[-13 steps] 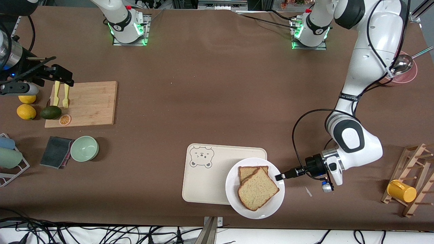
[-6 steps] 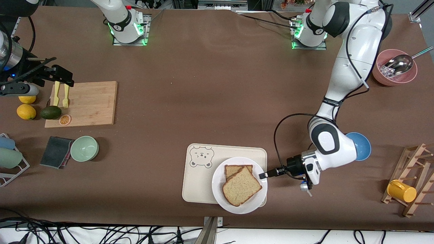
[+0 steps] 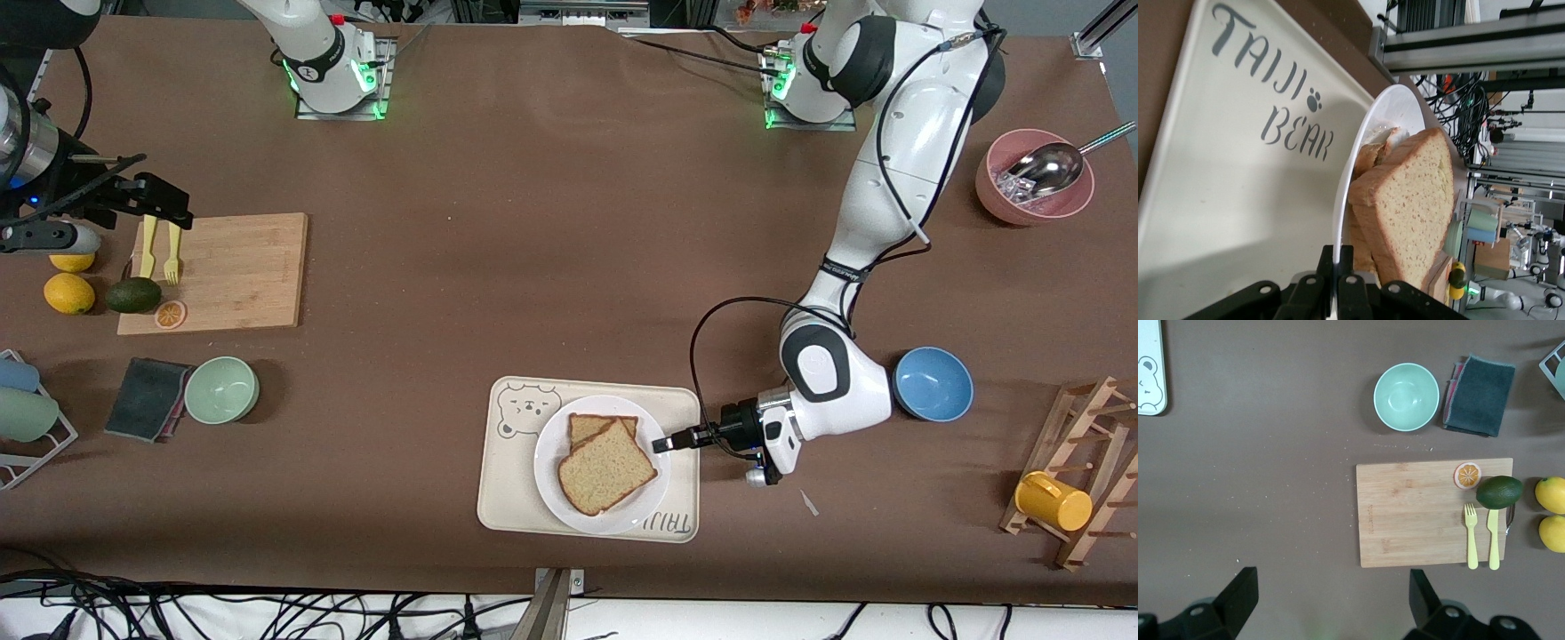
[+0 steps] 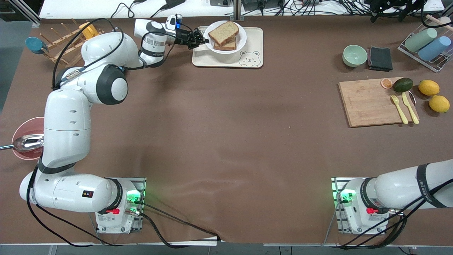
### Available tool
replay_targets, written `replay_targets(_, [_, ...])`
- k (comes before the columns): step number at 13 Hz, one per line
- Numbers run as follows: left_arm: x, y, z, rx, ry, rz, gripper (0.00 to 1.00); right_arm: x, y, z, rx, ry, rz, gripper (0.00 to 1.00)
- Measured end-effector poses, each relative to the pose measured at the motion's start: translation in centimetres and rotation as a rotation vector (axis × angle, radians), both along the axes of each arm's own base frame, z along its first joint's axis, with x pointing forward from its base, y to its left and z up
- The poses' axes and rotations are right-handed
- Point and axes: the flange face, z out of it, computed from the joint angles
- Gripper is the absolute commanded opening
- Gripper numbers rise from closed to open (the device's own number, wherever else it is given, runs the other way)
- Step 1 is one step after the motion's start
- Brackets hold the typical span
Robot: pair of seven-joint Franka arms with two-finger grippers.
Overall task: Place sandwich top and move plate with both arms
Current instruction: 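Settle the plate on the tray with the left gripper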
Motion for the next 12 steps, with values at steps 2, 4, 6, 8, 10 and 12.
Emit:
replay_targets(2, [-0.4, -0.3, -1.3, 0.012, -0.034, -0.033, 0.00, 0.0, 0.0, 0.0, 0.000, 0.000, 0.000, 1.00])
replay_targets(4, [-0.6, -0.3, -2.1, 0.014, -0.062, -0.051, 0.00, 0.0, 0.0, 0.0, 0.000, 0.000, 0.000, 1.00])
replay_targets(6, [-0.8, -0.7, -2.6, -0.004, -0.076, -0.050, 0.34, 0.0, 0.0, 0.0, 0.000, 0.000, 0.000, 1.00])
replay_targets(8, [-0.9, -1.0, -2.5, -0.008, -0.080, -0.054, 1.00, 0.0, 0.0, 0.0, 0.000, 0.000, 0.000, 1.00])
replay_targets(10, [-0.7, -1.0, -2.2, -0.009, -0.091, -0.054, 1.00, 0.0, 0.0, 0.0, 0.000, 0.000, 0.000, 1.00])
replay_targets(12, [-0.1, -0.9, -1.2, -0.012, -0.111, -0.050, 1.00, 0.0, 0.0, 0.0, 0.000, 0.000, 0.000, 1.00])
